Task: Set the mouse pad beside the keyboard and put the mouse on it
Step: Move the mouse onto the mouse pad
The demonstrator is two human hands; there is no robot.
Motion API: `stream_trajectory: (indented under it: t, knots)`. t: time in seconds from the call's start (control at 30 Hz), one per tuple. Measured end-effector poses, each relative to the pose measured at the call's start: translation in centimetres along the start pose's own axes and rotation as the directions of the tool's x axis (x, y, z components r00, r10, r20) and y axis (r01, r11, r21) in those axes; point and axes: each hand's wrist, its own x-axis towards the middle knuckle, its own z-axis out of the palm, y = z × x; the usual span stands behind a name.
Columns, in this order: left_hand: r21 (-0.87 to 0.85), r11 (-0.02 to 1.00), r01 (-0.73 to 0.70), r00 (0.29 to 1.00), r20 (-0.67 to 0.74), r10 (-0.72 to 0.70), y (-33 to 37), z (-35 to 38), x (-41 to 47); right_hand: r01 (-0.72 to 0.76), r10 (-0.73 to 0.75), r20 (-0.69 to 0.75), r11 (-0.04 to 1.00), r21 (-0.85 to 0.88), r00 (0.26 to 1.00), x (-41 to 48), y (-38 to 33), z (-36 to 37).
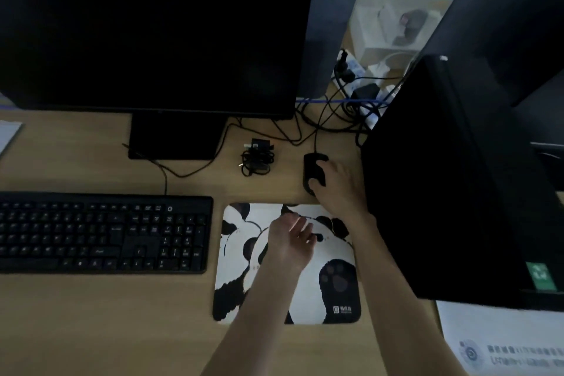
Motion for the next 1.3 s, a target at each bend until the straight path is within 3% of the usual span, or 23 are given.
stream_trajectory:
  t: [0.43, 0.73, 1.0, 1.3]
  knots:
    - [0.197, 0.980, 0.025, 1.000, 0.001, -0.025, 1.9, 3.1, 6.2, -0.092, 0.091, 0.012, 0.990, 0.110, 0.996, 8.1, 2.0, 2.4]
    - [0.163, 0.986, 0.020, 0.999, 0.021, -0.024, 1.9, 3.3, 6.4, -0.100, 0.105, -0.028, 0.985, 0.139, 0.994, 8.3, 2.7, 3.5]
    - [0.197, 0.980, 0.035, 0.995, 0.086, -0.053, 1.8, -0.4, 3.5, -0.026, 0.044, -0.111, 0.987, 0.161, 0.993, 4.4, 1.6, 3.7]
    - [0.146, 0.989, 0.029, 0.999, -0.025, -0.025, -0.5, -8.2, -1.4, 0.076, -0.071, -0.040, 0.987, 0.139, 0.997, -4.1, 0.3, 7.0]
